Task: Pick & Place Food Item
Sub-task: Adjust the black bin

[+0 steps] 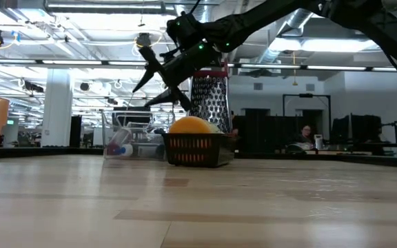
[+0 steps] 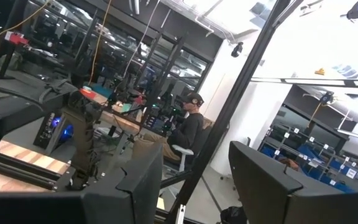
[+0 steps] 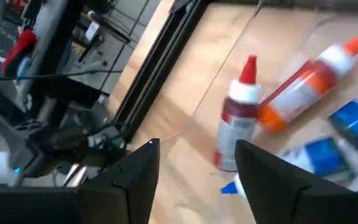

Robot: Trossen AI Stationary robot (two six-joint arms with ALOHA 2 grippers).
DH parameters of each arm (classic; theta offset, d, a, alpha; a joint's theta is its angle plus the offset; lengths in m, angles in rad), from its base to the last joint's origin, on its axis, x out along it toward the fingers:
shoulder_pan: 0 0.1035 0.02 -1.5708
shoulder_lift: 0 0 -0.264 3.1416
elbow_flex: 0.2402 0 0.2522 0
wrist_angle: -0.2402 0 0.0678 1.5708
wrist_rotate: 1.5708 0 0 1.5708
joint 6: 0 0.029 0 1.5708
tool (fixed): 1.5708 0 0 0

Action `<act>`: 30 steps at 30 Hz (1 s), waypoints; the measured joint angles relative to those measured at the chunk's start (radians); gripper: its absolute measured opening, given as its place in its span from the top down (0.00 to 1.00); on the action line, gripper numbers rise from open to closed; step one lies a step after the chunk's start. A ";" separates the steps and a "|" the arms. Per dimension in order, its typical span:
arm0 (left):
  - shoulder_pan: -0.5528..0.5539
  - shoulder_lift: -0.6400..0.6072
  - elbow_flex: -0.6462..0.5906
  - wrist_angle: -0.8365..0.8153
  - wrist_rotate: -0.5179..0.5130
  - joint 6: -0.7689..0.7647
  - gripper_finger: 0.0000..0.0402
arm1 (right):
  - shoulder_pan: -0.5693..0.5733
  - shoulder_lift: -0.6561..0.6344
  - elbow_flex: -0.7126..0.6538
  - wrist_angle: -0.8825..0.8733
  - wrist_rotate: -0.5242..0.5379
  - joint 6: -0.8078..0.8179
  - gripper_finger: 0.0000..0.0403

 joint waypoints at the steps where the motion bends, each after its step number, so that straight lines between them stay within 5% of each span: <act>1: 0.000 0.000 0.000 0.000 0.000 0.000 0.55 | 0.005 -0.003 0.000 -0.003 -0.013 0.006 0.51; 7: -0.014 0.000 0.000 0.003 0.005 0.046 0.55 | 0.071 -0.090 0.000 -0.076 -0.020 -0.009 0.56; 15: -0.019 0.000 0.000 0.000 0.017 0.083 0.55 | 0.244 -0.274 0.002 -0.511 0.279 -0.026 0.72; 22: -0.019 0.000 0.000 -0.001 0.034 0.087 0.55 | 0.392 -0.321 0.000 -0.927 0.463 0.142 0.98; 26: -0.020 0.000 0.000 0.001 0.045 0.083 0.55 | 0.420 -0.322 -0.040 -1.124 0.502 0.312 0.99; 30: -0.038 0.000 0.000 0.006 0.045 0.079 0.55 | 0.395 -0.346 -0.210 -1.095 0.469 0.381 1.00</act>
